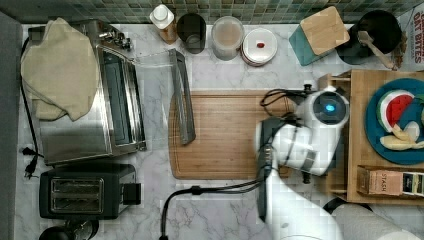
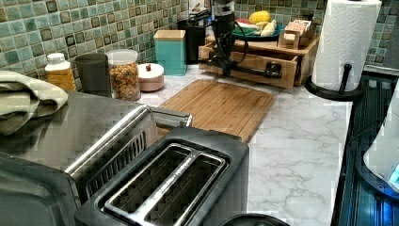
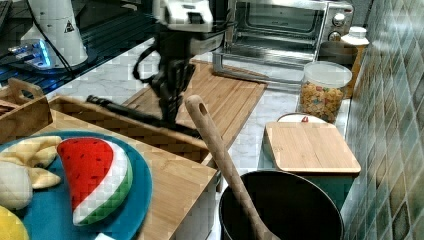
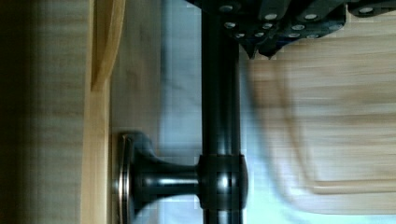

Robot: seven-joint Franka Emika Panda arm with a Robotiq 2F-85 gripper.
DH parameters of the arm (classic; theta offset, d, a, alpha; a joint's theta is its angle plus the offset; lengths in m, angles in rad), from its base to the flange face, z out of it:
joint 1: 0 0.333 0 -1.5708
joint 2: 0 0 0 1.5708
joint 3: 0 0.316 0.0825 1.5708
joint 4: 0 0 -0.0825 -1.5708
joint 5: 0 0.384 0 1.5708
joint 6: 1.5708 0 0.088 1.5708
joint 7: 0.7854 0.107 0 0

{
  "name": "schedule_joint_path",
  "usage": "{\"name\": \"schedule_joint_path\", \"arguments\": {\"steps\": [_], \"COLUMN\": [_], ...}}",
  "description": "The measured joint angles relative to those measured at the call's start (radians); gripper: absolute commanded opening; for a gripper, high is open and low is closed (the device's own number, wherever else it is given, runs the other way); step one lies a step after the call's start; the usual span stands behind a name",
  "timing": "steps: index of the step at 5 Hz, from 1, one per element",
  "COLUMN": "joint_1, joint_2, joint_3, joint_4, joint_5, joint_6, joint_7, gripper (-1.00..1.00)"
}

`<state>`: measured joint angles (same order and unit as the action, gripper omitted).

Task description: Close the drawer.

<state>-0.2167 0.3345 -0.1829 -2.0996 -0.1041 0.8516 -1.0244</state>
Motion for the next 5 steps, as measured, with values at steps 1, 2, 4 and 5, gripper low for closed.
{"name": "schedule_joint_path", "arguments": {"steps": [1,2,4,5], "joint_1": [-0.055,-0.051,-0.046,-0.032], "joint_2": [0.028,0.030,0.030,0.029], "joint_3": [-0.032,-0.035,-0.039,-0.053], "joint_4": [0.023,0.029,0.029,0.029], "joint_5": [0.007,-0.006,-0.028,-0.028], "joint_6": [0.060,0.058,0.052,0.052], "joint_7": [-0.006,-0.006,-0.006,-0.006], "gripper": [-1.00,-1.00,-1.00,-1.00]}}
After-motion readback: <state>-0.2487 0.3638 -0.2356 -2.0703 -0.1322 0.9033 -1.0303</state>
